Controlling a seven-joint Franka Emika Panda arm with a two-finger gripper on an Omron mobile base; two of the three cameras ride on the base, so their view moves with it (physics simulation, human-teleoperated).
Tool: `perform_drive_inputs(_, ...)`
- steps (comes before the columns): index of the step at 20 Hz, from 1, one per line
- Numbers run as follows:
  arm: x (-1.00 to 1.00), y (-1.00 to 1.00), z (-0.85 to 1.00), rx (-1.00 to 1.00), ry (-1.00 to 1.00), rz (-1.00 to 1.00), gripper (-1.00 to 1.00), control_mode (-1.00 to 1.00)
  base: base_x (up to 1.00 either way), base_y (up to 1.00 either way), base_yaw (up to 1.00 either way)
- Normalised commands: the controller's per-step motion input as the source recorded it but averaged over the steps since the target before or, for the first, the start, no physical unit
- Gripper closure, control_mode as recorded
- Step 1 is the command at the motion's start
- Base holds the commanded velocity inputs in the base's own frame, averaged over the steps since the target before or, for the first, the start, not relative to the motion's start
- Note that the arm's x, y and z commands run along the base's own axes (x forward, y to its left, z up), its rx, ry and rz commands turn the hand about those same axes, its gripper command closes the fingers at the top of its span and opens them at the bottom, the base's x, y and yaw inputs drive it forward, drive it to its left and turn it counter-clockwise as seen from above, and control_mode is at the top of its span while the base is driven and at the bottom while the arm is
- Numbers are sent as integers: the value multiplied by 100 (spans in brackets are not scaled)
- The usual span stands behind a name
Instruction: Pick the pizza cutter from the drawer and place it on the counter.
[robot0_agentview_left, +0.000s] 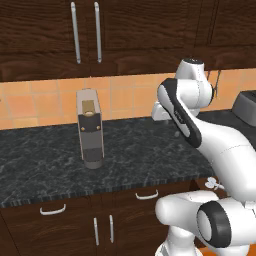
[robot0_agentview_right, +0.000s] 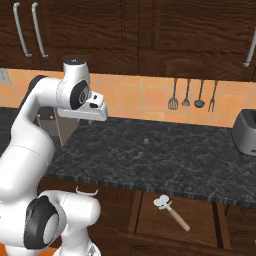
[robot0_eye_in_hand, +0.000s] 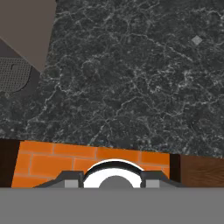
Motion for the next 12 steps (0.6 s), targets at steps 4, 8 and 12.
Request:
perform_drive_inputs(4,-39,-42,-4,0,-6,-6,-100,-100,0,0,0)
perform_drive_inputs(8,-57,-97,-26,0,-3,-14,-100,-100,0,0,0)
perform_drive_inputs(12,-59,-100,-42,0,0,-8,-100,-100,0,0,0)
